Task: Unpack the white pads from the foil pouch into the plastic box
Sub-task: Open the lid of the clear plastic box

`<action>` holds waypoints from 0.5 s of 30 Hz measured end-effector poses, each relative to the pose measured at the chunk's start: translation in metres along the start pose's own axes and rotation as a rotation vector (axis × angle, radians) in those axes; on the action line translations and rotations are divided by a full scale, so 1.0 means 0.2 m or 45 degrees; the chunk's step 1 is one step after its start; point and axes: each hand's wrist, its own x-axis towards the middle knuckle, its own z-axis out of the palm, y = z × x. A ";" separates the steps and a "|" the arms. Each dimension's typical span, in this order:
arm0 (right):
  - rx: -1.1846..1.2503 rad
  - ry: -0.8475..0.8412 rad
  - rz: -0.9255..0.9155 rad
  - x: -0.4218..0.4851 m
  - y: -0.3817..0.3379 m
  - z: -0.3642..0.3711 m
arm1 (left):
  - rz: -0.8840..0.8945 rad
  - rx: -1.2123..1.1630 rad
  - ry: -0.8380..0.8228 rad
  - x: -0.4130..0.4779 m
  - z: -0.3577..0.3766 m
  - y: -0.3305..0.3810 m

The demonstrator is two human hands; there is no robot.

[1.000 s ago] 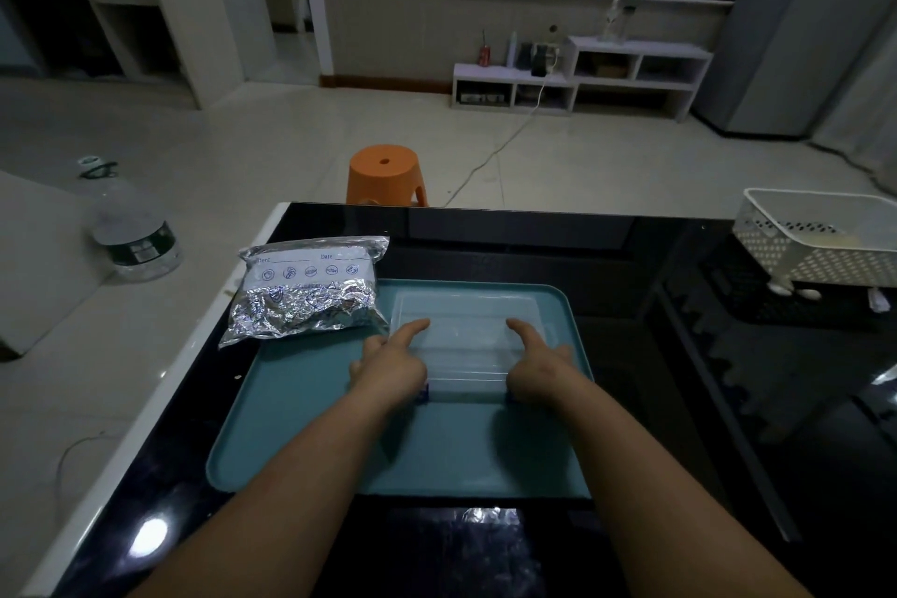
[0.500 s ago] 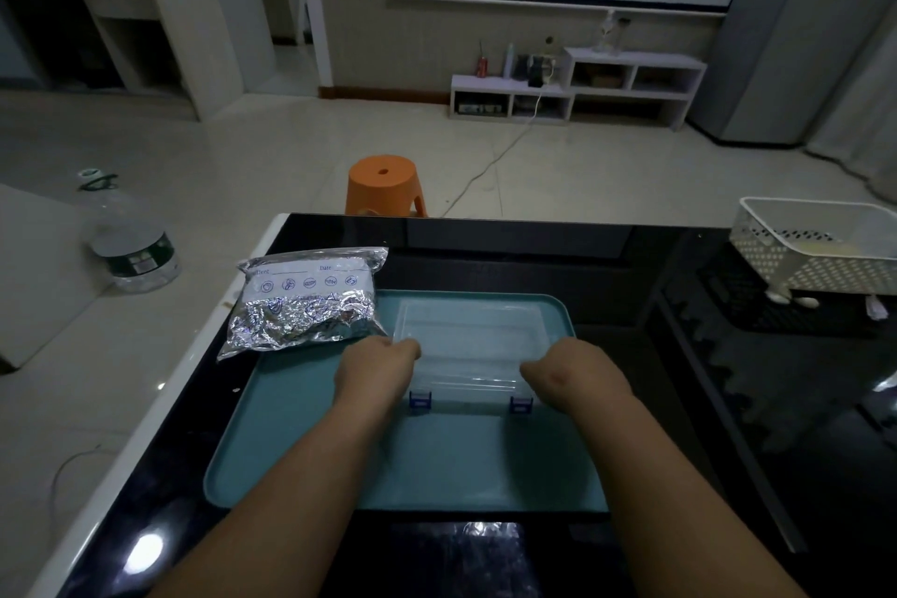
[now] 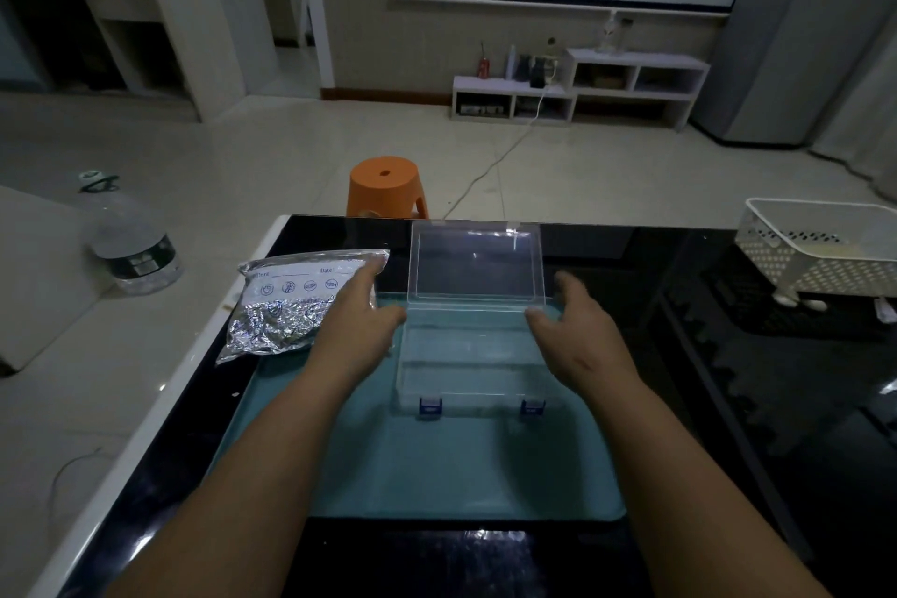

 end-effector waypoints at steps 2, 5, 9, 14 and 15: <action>-0.157 -0.243 0.040 0.01 0.02 0.05 | 0.016 0.278 0.001 0.01 -0.01 -0.05; -0.328 -0.551 0.038 0.00 0.03 0.11 | 0.037 0.772 0.010 0.03 -0.03 -0.12; -0.483 -0.658 -0.028 -0.01 0.03 0.17 | 0.072 1.272 0.027 0.06 -0.08 -0.25; -0.517 -0.706 0.010 0.00 0.03 0.19 | -0.018 1.278 0.018 0.07 -0.07 -0.37; -0.537 -0.703 0.041 0.00 0.03 0.19 | -0.005 1.250 0.055 0.06 -0.06 -0.37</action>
